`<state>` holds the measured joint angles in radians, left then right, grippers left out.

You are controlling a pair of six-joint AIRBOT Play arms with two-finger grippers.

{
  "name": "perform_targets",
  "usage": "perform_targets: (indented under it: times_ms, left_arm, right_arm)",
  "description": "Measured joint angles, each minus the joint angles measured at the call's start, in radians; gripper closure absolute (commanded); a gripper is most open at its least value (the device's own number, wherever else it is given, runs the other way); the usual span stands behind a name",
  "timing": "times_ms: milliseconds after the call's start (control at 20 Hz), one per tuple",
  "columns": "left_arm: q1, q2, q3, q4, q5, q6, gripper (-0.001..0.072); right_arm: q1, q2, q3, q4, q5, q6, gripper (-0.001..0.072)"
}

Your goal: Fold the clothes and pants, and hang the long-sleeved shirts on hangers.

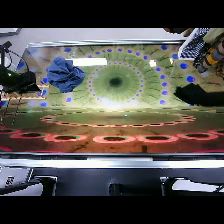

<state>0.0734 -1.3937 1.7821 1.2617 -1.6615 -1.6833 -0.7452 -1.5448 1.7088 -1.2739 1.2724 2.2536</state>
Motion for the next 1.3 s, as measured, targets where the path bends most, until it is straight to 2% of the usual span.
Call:
perform_targets:
  times_ms: [200, 450, 850, 1300]
  left_arm:
    - [0.0, 0.0, 0.0, 0.0, 0.0, 0.0, 0.0689]
    - [0.0, 0.0, 0.0, 0.0, 0.0, 0.0, 0.0689]
    - [0.0, 0.0, 0.0, 0.0, 0.0, 0.0, 0.0689]
    - [0.0, 0.0, 0.0, -0.001, 0.001, 0.0, 0.0689]
  right_arm:
    - [-0.027, 0.031, -0.018, -0.205, 0.192, -0.036, 0.0686]
    - [-0.035, 0.107, -0.176, -0.401, 0.305, -0.1, 0.0686]
    - [-0.036, 0.243, -0.52, -0.554, 0.296, -0.122, 0.0685]
    - [-0.036, 0.262, -0.646, -0.61, 0.214, -0.124, 0.0684]
